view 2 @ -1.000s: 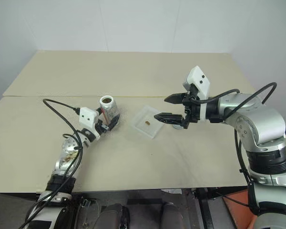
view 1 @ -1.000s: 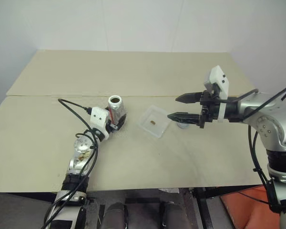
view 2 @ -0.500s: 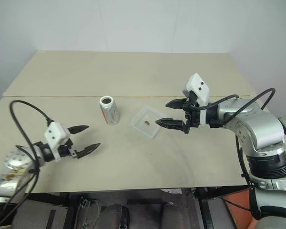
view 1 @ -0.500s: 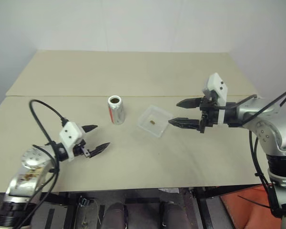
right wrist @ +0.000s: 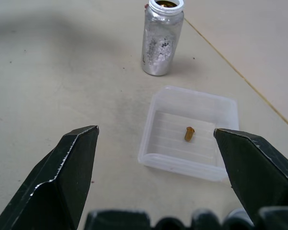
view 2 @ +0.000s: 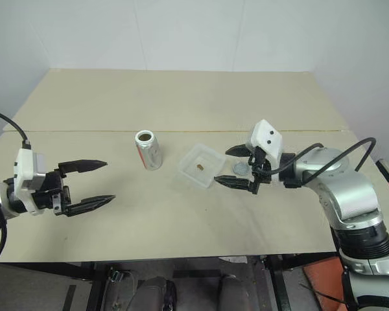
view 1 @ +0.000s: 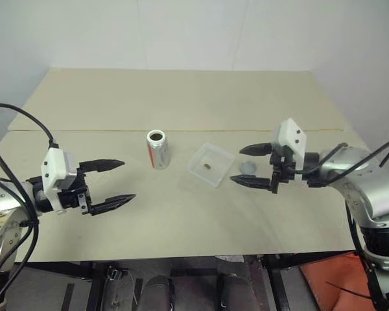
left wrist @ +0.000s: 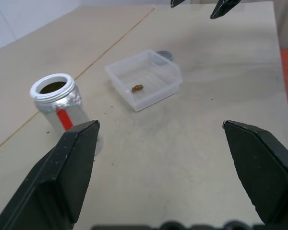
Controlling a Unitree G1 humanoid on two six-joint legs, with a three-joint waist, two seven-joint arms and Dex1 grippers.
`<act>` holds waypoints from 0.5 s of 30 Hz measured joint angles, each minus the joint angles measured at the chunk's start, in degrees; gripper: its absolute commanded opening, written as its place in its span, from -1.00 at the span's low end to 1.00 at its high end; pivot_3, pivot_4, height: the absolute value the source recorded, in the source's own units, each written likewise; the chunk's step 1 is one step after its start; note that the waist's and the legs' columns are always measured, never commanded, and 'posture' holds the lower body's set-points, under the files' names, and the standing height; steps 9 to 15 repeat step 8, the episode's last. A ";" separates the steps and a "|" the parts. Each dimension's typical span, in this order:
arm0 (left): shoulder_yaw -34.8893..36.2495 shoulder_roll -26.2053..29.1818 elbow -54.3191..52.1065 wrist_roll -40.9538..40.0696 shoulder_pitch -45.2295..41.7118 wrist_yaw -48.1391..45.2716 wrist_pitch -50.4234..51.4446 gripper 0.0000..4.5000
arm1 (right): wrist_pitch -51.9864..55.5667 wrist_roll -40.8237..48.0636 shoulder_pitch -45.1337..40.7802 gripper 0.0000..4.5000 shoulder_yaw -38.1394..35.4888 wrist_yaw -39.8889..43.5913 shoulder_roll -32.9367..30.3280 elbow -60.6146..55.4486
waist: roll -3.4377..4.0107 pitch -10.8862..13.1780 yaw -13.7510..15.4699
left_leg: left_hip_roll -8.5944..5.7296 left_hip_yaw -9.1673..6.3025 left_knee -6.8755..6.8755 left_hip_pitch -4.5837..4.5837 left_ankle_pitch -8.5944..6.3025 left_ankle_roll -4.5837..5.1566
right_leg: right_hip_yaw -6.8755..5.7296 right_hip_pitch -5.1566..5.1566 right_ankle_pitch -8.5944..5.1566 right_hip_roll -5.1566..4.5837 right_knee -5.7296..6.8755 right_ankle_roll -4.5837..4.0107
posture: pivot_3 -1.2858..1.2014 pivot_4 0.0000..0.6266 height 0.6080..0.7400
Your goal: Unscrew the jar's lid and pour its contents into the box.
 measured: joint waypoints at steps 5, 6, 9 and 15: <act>-0.77 -0.14 -0.16 -0.97 -1.52 -0.83 1.02 0.99 | -0.15 0.05 1.91 0.98 -0.05 -1.15 0.47 -2.45 | 0.00 0.00 0.02 | 0.00 0.00 0.00 0.01 0.00 0.00 | 0.00 0.00 0.00 0.00 0.01 0.00 | 0.03 -0.52 1.00; -1.18 -0.12 -0.15 -1.14 -2.39 -1.02 1.45 0.99 | -0.13 0.05 2.61 0.98 -0.06 -1.81 0.61 -3.06 | 0.00 0.00 0.11 | 0.00 0.00 0.00 0.01 0.00 -0.01 | 0.00 0.02 0.00 0.00 0.00 0.00 | 0.03 -0.52 1.00; -1.63 -0.01 -0.10 -1.20 -3.19 -1.34 1.94 0.99 | -0.08 0.06 3.18 0.98 -0.08 -2.57 0.98 -3.82 | 0.00 0.00 0.12 | -0.02 0.01 0.00 0.01 0.00 0.00 | 0.01 0.01 0.00 0.00 -0.01 0.00 | 0.03 -0.52 1.00; -1.63 -0.01 -0.10 -1.20 -3.19 -1.34 1.94 0.99 | -0.08 0.06 3.18 0.98 -0.08 -2.57 0.98 -3.82 | 0.00 0.00 0.12 | -0.02 0.01 0.00 0.01 0.00 0.00 | 0.01 0.01 0.00 0.00 -0.01 0.00 | 0.03 -0.52 1.00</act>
